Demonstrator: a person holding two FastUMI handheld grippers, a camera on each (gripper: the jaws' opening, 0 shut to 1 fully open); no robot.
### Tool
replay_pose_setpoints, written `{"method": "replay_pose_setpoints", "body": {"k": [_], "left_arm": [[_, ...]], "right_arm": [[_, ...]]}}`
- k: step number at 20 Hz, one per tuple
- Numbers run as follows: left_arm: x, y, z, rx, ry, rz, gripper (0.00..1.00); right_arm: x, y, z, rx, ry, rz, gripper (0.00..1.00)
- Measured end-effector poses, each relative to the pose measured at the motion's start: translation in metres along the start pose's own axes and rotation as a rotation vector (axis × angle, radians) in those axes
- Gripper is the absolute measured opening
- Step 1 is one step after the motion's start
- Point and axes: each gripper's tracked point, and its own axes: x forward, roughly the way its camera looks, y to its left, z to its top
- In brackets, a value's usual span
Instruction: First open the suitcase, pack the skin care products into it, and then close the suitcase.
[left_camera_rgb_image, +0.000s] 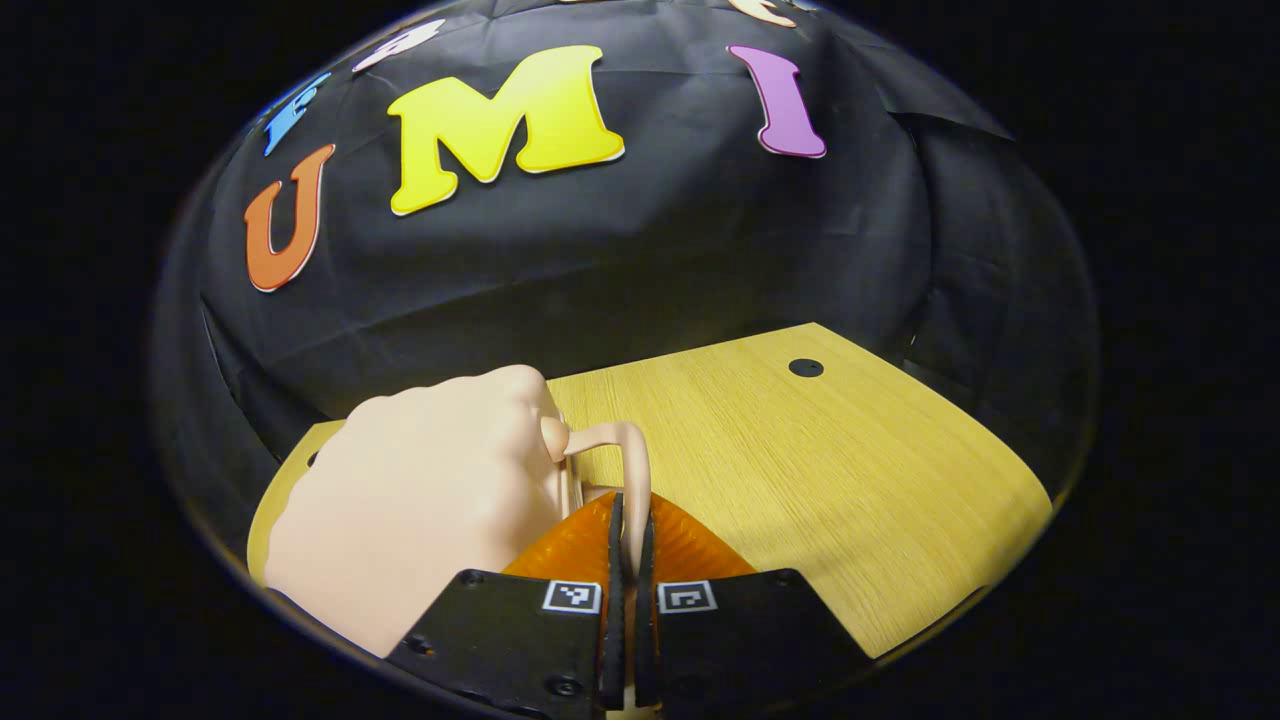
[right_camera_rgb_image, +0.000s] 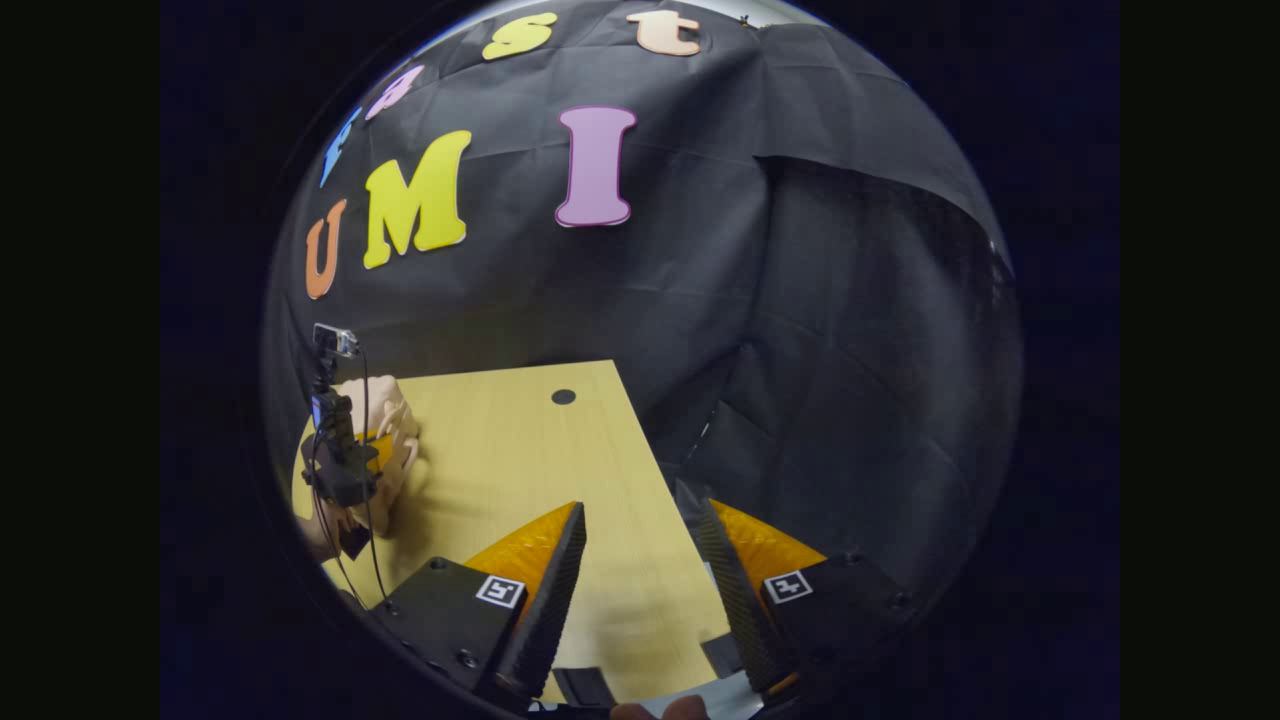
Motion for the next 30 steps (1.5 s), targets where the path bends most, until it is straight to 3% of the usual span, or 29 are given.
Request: {"method": "replay_pose_setpoints", "body": {"k": [6, 12, 14, 17, 21, 25, 30], "left_arm": [[0.003, -0.007, -0.007, -0.029, 0.021, 0.037, 0.14], [0.002, -0.020, -0.009, -0.094, 0.037, -0.002, 0.33], [-0.010, -0.022, 0.001, -0.129, 0.014, -0.028, 0.46], [-0.033, -0.007, 0.029, -0.175, -0.042, -0.029, 0.81], [-0.080, 0.034, 0.095, -0.295, -0.180, -0.017, 0.95], [-0.131, 0.093, 0.155, -0.283, -0.336, 0.024, 0.95], [-0.183, 0.133, 0.185, -0.269, -0.386, 0.039, 1.00]], "right_arm": [[0.003, 0.013, 0.003, -0.035, -0.010, 0.049, 0.66], [0.001, 0.024, 0.012, -0.080, -0.037, 0.089, 0.69], [-0.003, 0.031, 0.017, -0.086, -0.056, 0.103, 0.69], [-0.006, 0.054, 0.034, -0.087, -0.096, 0.133, 0.67], [-0.019, 0.107, 0.071, -0.107, -0.200, 0.183, 0.69], [-0.036, 0.171, 0.116, -0.097, -0.340, 0.227, 0.75], [-0.069, 0.247, 0.167, -0.096, -0.518, 0.271, 0.78]]}}
